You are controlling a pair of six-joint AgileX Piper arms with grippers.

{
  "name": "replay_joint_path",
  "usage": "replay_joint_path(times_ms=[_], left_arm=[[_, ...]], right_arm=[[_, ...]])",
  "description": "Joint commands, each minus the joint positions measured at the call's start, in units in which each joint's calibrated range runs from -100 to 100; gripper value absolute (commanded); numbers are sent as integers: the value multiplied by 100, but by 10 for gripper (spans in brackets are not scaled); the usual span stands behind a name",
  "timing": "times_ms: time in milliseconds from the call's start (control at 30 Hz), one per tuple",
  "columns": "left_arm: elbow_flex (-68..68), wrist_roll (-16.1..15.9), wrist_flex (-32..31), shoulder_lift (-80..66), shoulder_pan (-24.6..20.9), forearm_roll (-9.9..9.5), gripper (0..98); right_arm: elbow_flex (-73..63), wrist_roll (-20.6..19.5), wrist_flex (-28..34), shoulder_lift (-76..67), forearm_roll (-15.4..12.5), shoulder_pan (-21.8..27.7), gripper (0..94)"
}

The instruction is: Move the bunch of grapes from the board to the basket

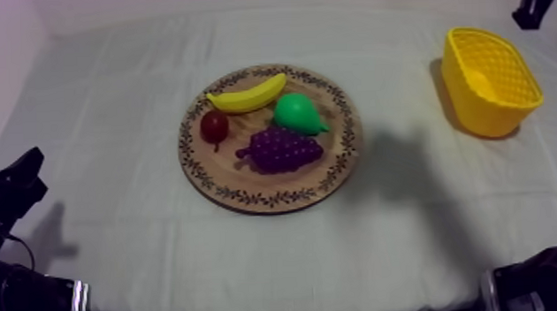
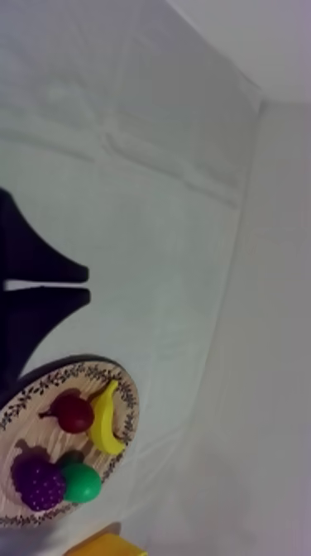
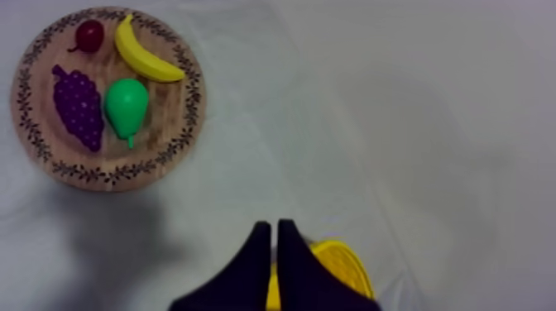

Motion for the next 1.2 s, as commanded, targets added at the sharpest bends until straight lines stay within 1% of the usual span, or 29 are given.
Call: replay_joint_path(times_ms=[0, 233, 400, 600, 733, 900, 1033, 1167], left_arm=[[-3, -1, -3, 0, 0, -3, 1], [-3, -1, -3, 0, 0, -3, 1], [-3, -1, -3, 0, 0, -3, 1], [-3, -1, -3, 0, 0, -3, 1], [-3, -1, -3, 0, 0, -3, 1], [-3, -1, -3, 0, 0, -3, 1], [-3, -1, -3, 0, 0, -3, 1], [-3, -1, -3, 0, 0, -3, 1]], right_arm=[[-472, 35, 296, 390, 1, -78, 7], [-1344, 64, 993, 1287, 29, -385, 7], [-1996, -44, 1511, 1925, 74, -627, 7], [-2687, -226, 2190, 2708, 217, -941, 7], [-2999, -381, 2355, 3167, 343, -1149, 7], [-3114, -509, 2410, 3620, 471, -1404, 7], [-3118, -565, 2423, 3925, 489, -1563, 7], [-3148, -569, 2435, 4244, 418, -1679, 7]])
